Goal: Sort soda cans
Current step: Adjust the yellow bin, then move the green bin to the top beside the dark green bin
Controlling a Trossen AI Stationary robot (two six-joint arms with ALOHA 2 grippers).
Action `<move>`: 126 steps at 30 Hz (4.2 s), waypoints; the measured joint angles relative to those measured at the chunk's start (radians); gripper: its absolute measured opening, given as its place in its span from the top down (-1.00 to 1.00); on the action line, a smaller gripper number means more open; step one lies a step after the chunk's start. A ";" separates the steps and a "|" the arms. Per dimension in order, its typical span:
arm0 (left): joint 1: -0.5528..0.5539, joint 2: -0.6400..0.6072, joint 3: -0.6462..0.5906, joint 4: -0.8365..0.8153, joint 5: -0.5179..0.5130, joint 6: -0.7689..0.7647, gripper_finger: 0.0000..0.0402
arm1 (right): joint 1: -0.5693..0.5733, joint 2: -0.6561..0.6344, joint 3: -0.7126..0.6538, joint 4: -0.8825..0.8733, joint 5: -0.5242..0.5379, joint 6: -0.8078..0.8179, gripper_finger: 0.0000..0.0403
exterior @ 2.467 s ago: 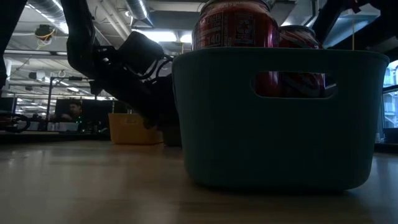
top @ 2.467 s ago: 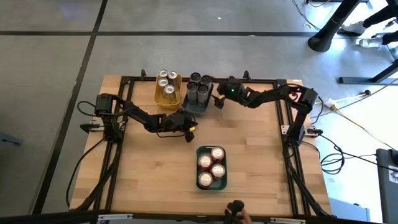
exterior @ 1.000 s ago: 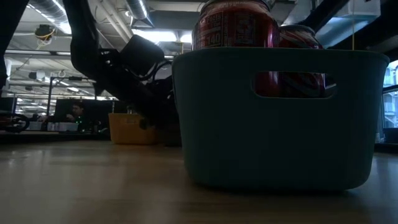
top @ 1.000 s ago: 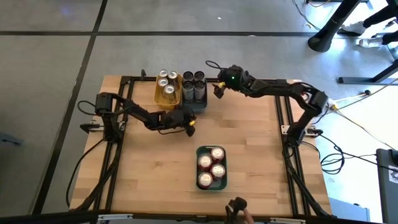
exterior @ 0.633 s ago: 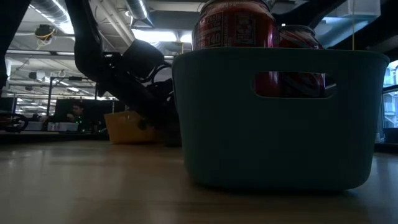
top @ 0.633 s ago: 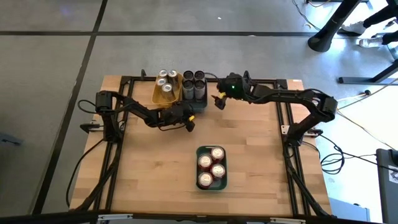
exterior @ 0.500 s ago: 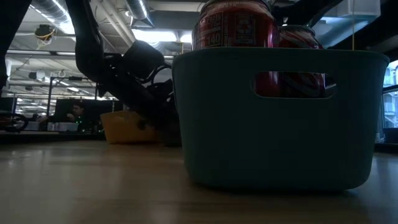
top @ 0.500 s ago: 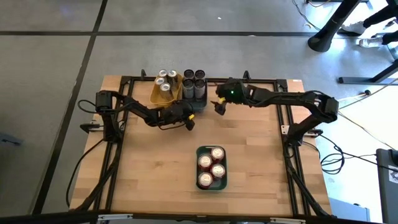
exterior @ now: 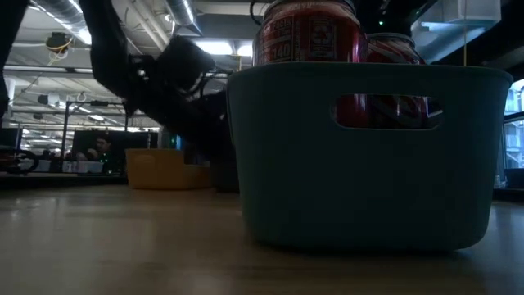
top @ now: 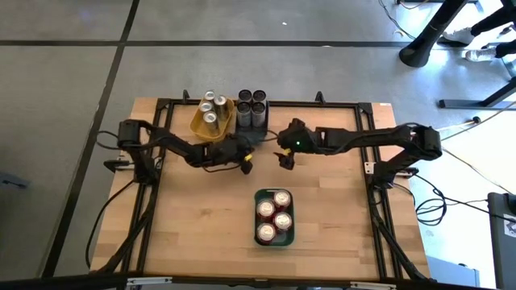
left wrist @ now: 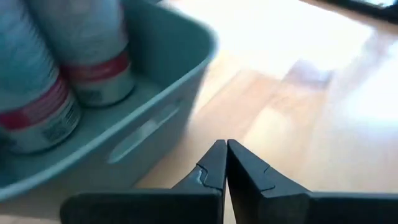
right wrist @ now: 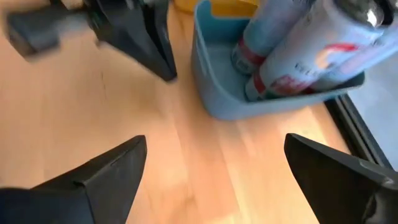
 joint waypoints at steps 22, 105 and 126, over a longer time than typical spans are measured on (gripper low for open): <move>-0.018 -0.752 -0.067 -1.402 -0.301 -0.505 0.99 | 0.142 -0.004 -0.125 -0.013 0.077 0.174 -0.89; 0.105 -0.690 -0.284 -0.867 -0.325 -0.229 0.99 | 0.353 -0.224 -0.096 -0.389 -0.133 0.459 -0.89; -0.290 -0.708 -0.285 -0.725 -0.081 -0.312 0.99 | 0.849 0.002 -0.098 -0.157 0.117 0.783 -0.89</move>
